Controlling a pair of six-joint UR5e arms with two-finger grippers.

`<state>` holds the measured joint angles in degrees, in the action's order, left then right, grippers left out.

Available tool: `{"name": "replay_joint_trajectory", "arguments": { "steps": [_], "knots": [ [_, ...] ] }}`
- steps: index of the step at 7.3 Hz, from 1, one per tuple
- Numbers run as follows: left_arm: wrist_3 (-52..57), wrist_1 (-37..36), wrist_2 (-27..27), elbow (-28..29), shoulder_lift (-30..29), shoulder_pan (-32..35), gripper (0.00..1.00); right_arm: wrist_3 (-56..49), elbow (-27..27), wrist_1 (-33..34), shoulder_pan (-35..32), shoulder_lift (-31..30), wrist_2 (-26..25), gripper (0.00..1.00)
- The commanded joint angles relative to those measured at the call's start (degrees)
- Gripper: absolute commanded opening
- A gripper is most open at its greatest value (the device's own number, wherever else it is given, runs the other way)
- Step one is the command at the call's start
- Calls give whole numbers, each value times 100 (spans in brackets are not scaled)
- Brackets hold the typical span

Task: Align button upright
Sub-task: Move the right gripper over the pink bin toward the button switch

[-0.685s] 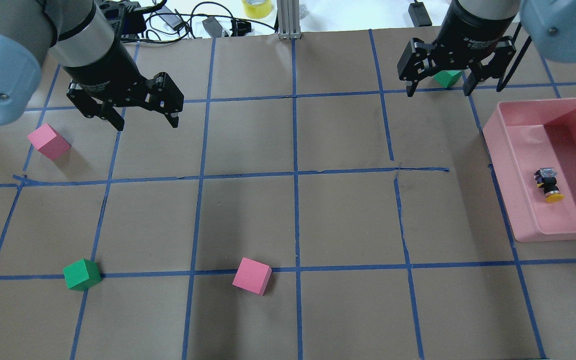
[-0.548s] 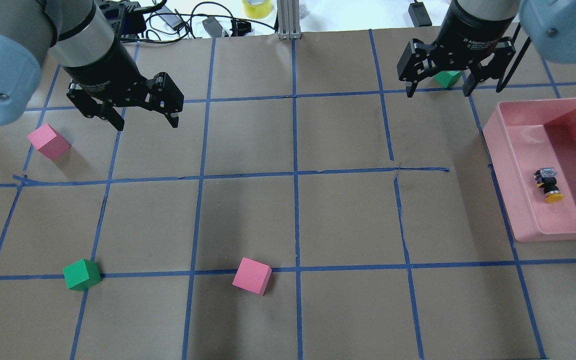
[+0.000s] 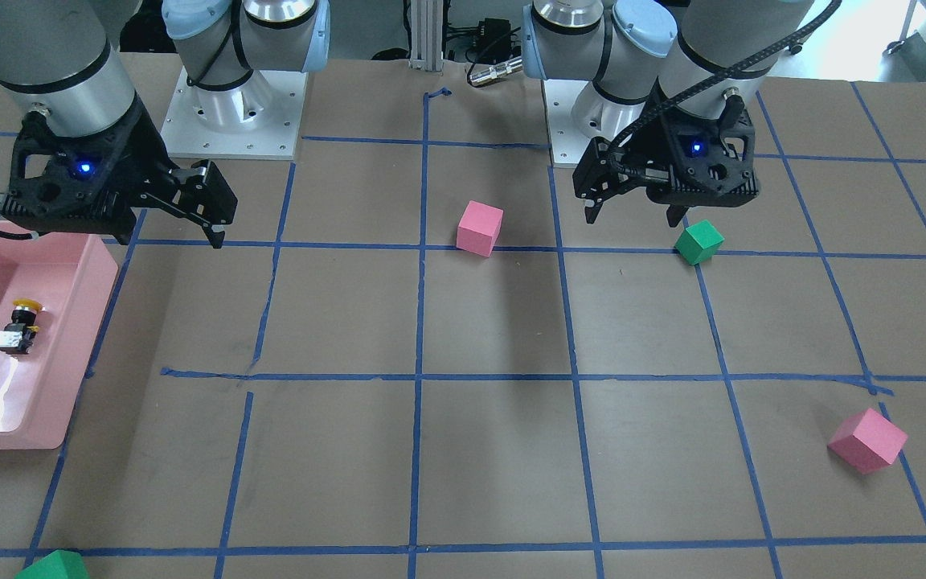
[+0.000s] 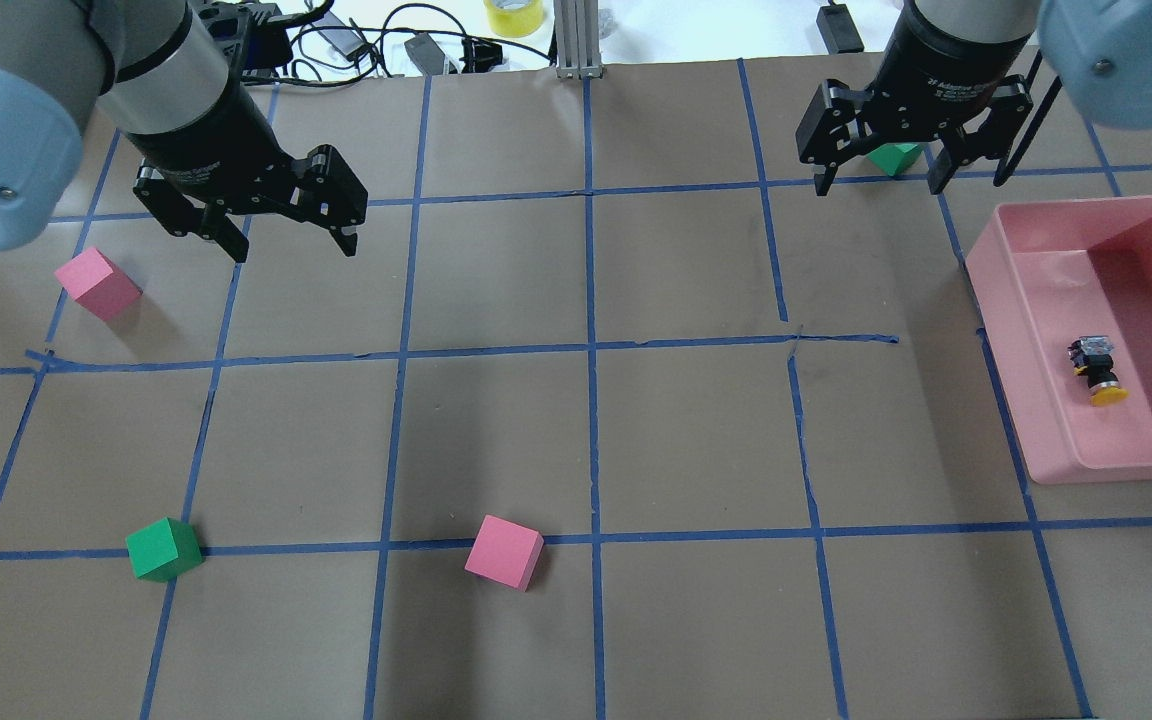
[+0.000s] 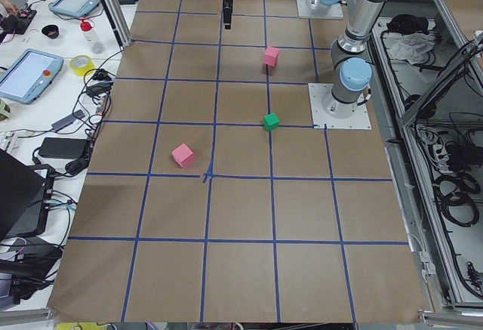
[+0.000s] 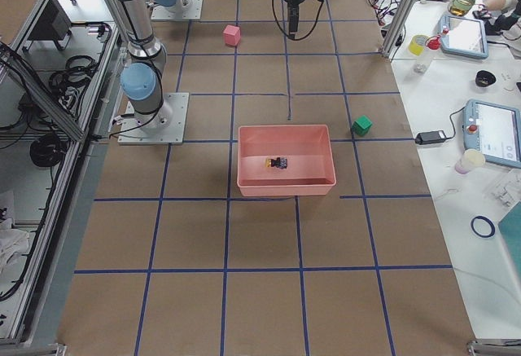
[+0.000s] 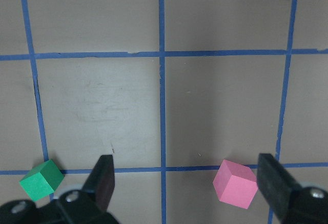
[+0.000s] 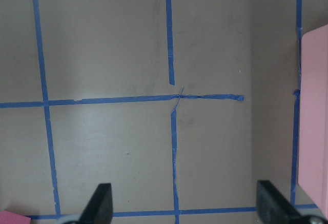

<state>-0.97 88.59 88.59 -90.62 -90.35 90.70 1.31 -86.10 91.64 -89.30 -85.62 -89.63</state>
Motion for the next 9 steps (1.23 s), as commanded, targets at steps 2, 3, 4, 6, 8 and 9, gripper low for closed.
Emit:
{"name": "replay_joint_trajectory", "arguments": {
  "steps": [2,3,4,6,8,9],
  "knots": [
    [0,0,0,0,0,0,100,-52,14,-67,10,-60,7,100],
    [0,0,0,0,0,0,100,-52,-21,-68,9,-113,7,100],
    [0,0,0,0,0,0,100,9,-38,-76,-17,-96,-71,100],
    [0,0,0,0,0,0,100,-78,-74,-16,123,-25,-307,100],
    [0,0,0,0,0,0,100,-575,-187,20,840,45,-801,100],
    [0,9,0,0,0,0,100,-1336,-301,81,1306,45,-784,100]
  ]
}}
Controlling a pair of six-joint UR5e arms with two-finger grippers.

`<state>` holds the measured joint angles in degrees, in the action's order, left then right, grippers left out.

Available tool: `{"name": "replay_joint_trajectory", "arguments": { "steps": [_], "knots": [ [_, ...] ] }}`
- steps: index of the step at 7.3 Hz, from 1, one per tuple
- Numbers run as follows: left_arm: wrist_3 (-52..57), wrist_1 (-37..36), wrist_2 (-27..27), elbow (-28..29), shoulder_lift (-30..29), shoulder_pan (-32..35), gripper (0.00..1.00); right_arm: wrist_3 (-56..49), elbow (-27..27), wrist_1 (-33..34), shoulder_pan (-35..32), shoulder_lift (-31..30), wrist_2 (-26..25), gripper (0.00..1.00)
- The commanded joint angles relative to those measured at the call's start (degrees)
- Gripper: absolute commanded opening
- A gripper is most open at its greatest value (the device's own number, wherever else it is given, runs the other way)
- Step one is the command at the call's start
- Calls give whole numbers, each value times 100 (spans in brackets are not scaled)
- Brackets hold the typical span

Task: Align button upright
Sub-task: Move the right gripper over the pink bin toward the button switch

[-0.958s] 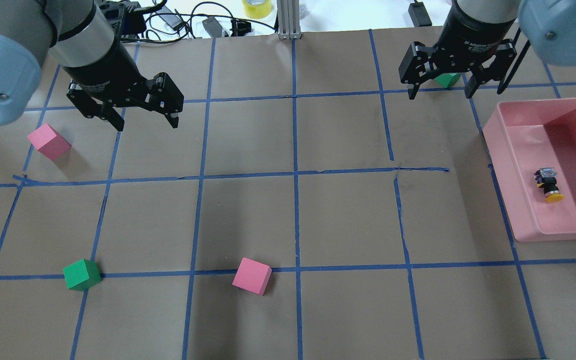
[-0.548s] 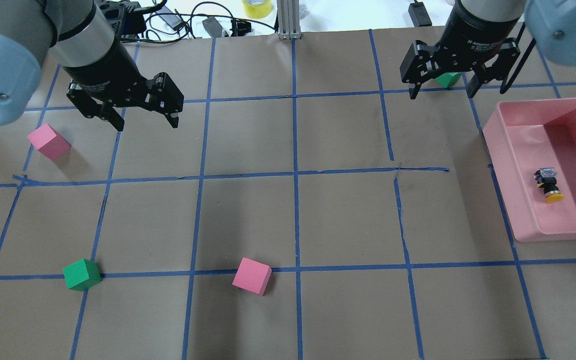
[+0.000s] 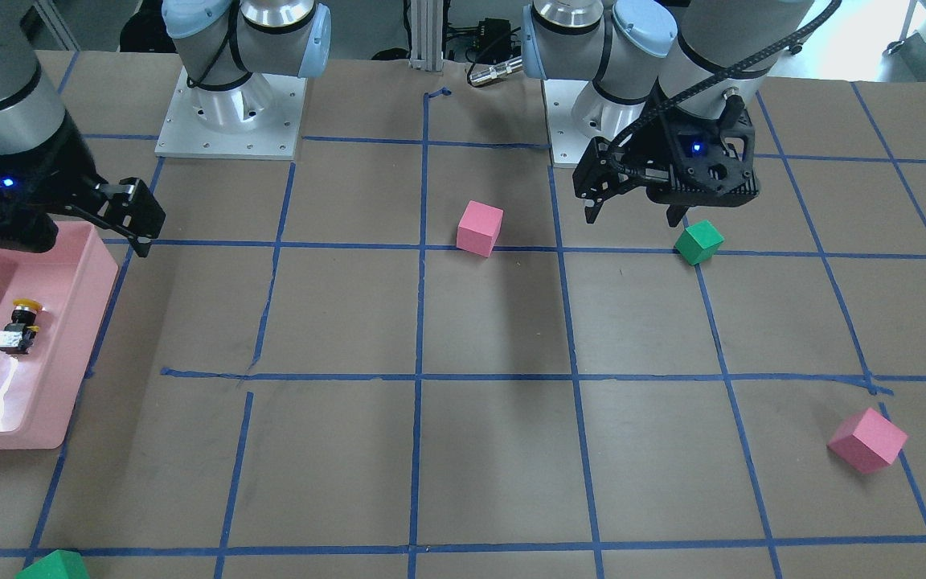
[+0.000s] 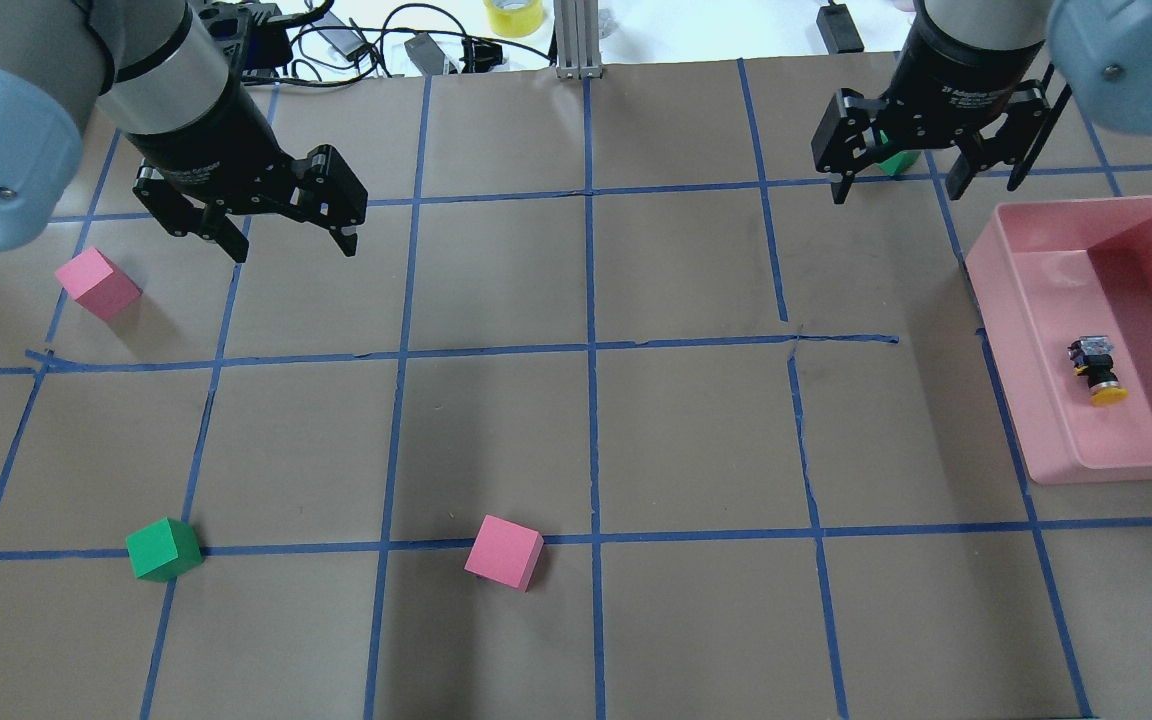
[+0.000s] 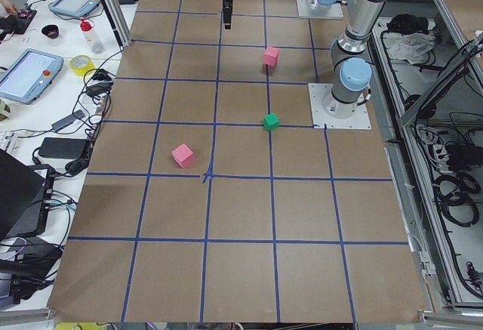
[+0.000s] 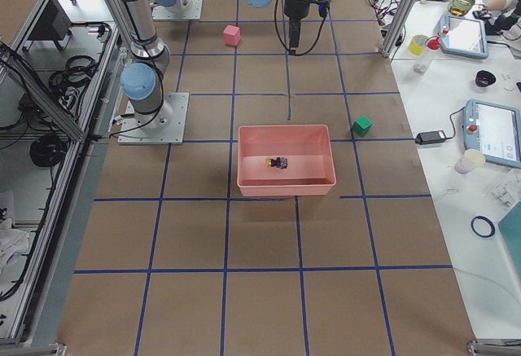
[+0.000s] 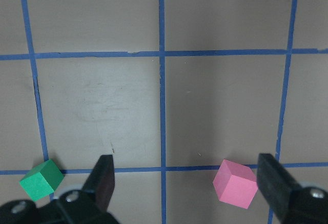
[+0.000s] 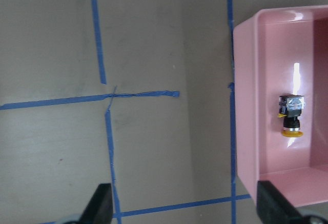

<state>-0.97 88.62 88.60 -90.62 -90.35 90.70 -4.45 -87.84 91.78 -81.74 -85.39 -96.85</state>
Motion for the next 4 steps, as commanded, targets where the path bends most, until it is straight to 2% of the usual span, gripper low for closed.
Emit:
{"name": "replay_joint_trajectory", "arguments": {
  "steps": [1,3,4],
  "knots": [
    [0,7,0,0,0,0,100,-994,-197,469,1058,66,-44,100],
    [0,-2,0,0,0,0,100,-2283,-696,1171,2034,268,-9,100],
    [0,-2,0,0,0,-8,100,-2497,-1117,1767,2378,355,304,100]
  ]
}}
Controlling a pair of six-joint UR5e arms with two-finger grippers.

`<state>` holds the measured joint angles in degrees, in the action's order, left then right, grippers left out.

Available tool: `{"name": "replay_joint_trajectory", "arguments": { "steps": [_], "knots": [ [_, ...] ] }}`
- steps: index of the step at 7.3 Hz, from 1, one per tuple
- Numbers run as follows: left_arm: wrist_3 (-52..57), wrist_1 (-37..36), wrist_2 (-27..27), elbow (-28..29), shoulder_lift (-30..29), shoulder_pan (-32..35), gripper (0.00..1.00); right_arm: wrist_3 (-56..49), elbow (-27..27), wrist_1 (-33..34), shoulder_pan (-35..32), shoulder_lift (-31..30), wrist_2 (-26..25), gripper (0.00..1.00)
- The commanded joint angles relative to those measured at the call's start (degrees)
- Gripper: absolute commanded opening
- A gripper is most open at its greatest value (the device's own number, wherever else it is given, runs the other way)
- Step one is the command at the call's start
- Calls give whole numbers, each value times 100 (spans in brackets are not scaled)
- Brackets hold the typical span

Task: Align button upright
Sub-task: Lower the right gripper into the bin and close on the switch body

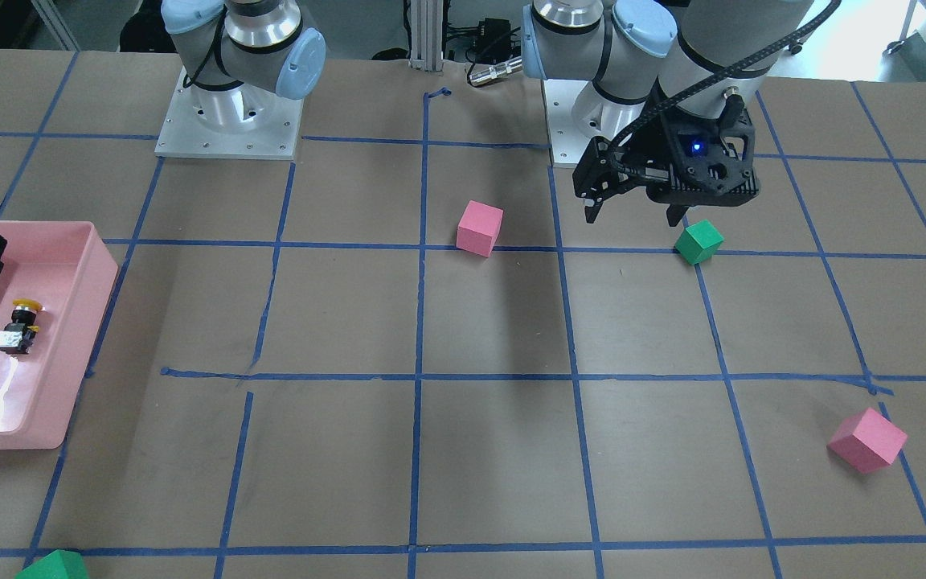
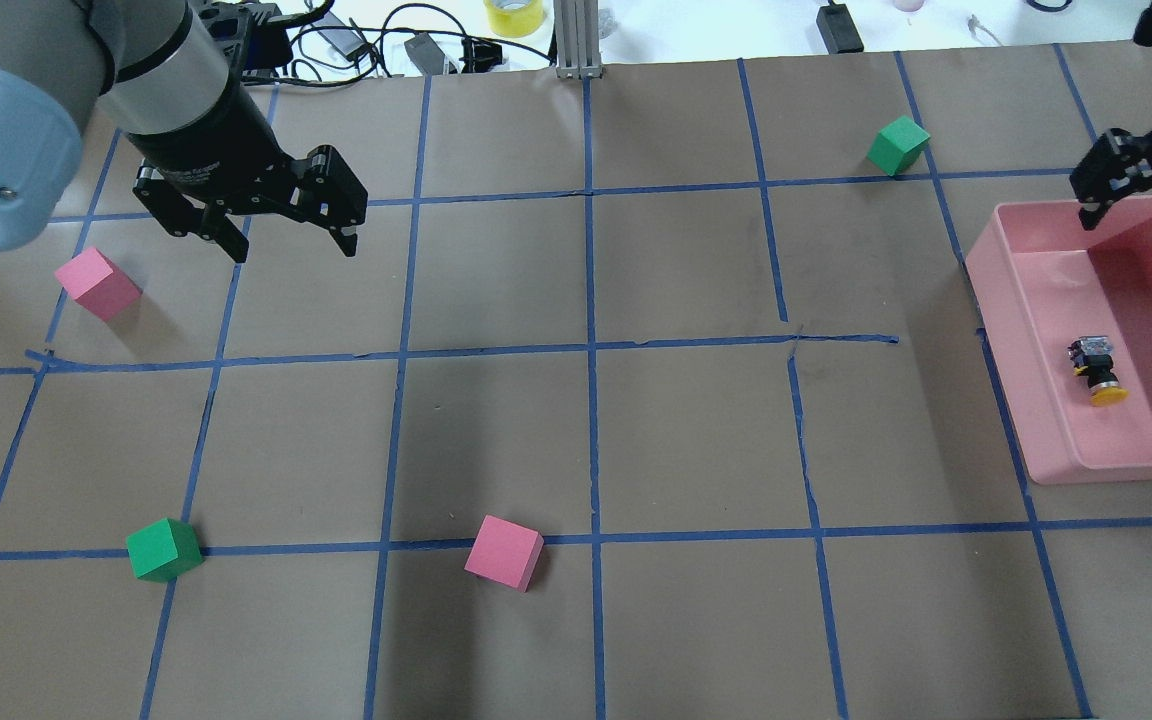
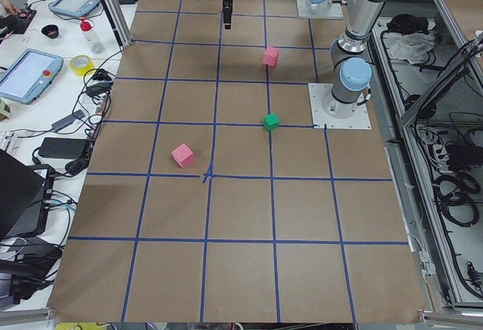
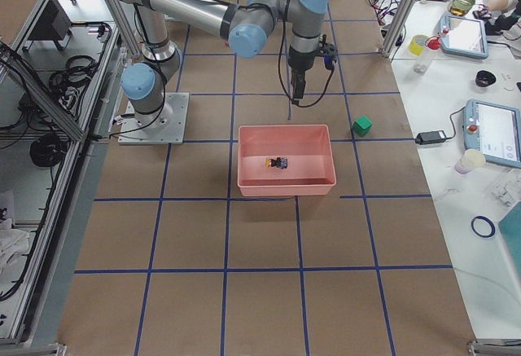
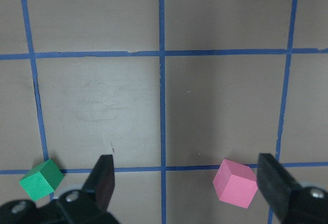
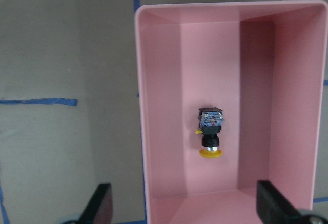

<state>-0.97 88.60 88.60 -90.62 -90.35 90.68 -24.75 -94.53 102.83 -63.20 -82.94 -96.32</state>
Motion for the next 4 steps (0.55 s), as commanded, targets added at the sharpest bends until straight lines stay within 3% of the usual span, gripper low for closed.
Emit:
{"name": "replay_joint_trajectory", "arguments": {
  "steps": [1,4],
  "knots": [
    [0,-1,0,0,0,2,100,-713,-809,1138,772,242,350,100],
    [0,-10,0,-96,44,-7,100,-786,-1129,1993,915,794,377,100]
  ]
}}
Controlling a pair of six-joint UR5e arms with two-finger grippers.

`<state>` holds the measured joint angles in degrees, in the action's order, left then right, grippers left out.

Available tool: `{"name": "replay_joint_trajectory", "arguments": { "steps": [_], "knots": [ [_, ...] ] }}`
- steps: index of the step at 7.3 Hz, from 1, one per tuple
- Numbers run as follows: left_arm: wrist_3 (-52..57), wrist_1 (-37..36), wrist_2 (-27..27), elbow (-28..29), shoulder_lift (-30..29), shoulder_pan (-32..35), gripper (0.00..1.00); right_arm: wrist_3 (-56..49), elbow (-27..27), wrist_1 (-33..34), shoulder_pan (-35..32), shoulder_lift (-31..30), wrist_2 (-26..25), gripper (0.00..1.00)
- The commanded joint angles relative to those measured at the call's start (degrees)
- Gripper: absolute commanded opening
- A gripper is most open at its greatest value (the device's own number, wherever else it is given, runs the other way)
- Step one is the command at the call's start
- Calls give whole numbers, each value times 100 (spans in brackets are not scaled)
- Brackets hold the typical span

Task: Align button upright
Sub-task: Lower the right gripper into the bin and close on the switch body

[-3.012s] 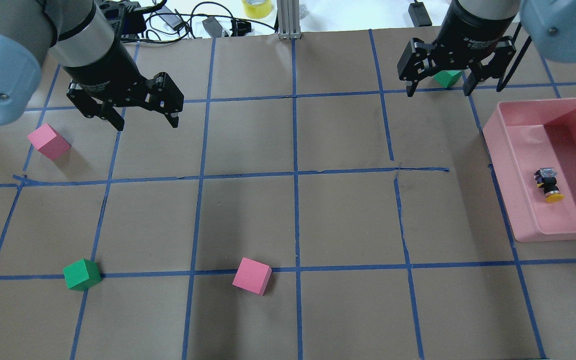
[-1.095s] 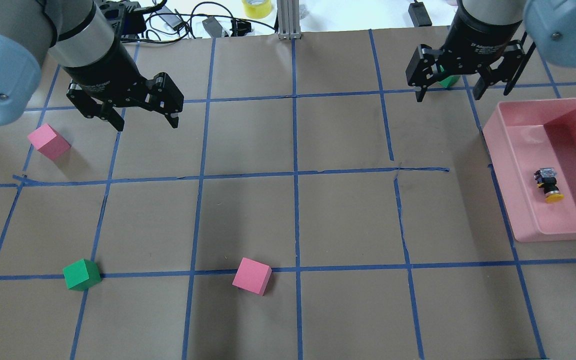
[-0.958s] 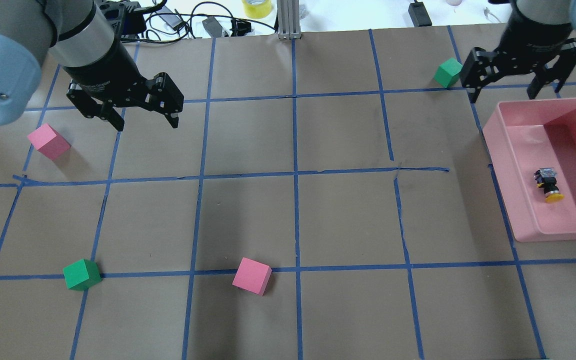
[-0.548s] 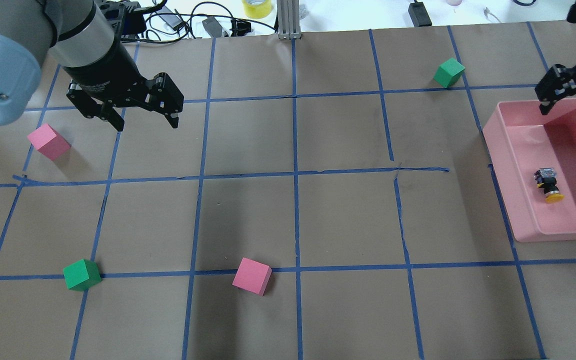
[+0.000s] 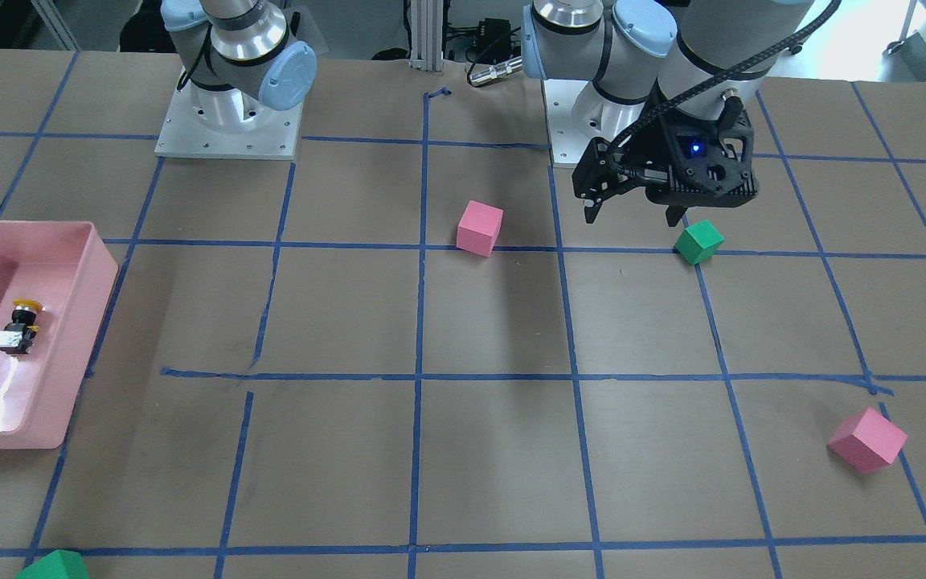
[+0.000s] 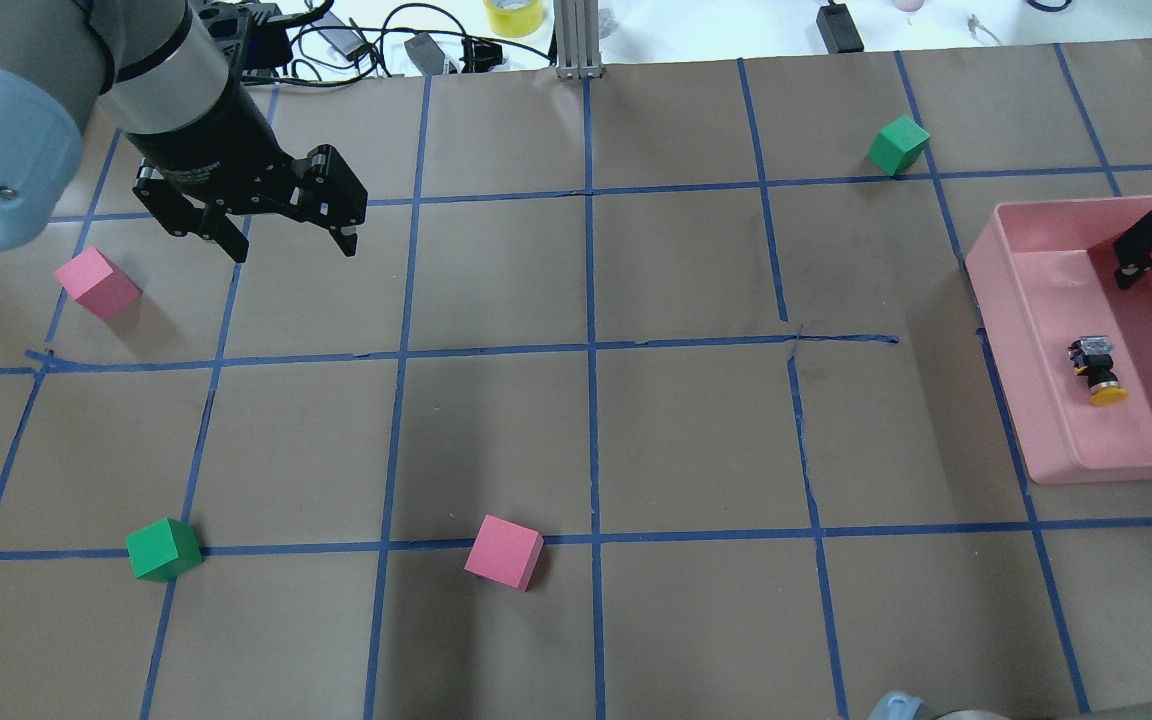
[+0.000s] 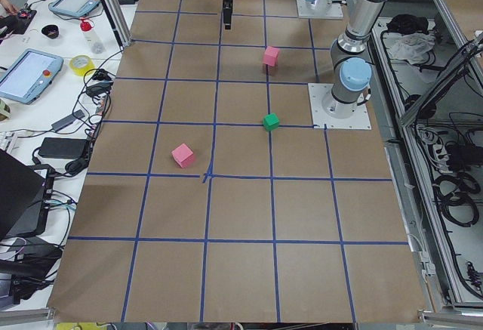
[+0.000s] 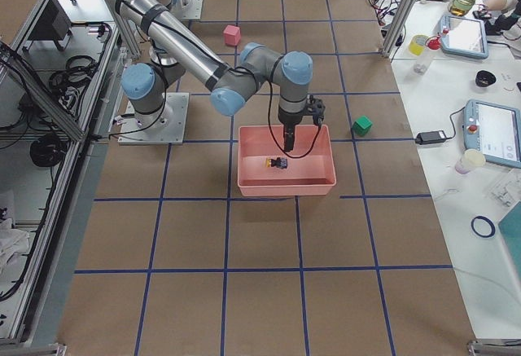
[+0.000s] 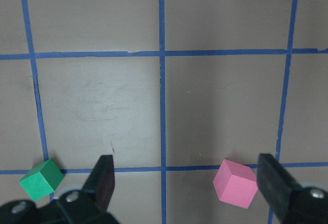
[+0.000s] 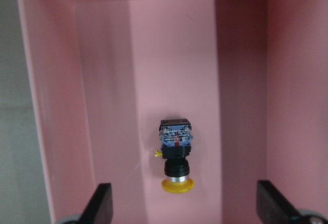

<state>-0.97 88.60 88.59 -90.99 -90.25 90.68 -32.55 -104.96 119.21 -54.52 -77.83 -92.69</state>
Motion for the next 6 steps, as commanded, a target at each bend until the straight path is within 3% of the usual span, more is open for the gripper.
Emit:
{"name": "replay_joint_trajectory", "arguments": {
  "steps": [1,3,6],
  "knots": [
    [0,-18,0,-68,43,-7,100,29,-86,488,46,417,14,100],
    [0,-18,0,-76,43,-7,100,869,-95,463,38,654,-21,100],
    [0,-9,0,-76,43,-7,100,970,-113,445,-24,927,-83,100]
  ]
}}
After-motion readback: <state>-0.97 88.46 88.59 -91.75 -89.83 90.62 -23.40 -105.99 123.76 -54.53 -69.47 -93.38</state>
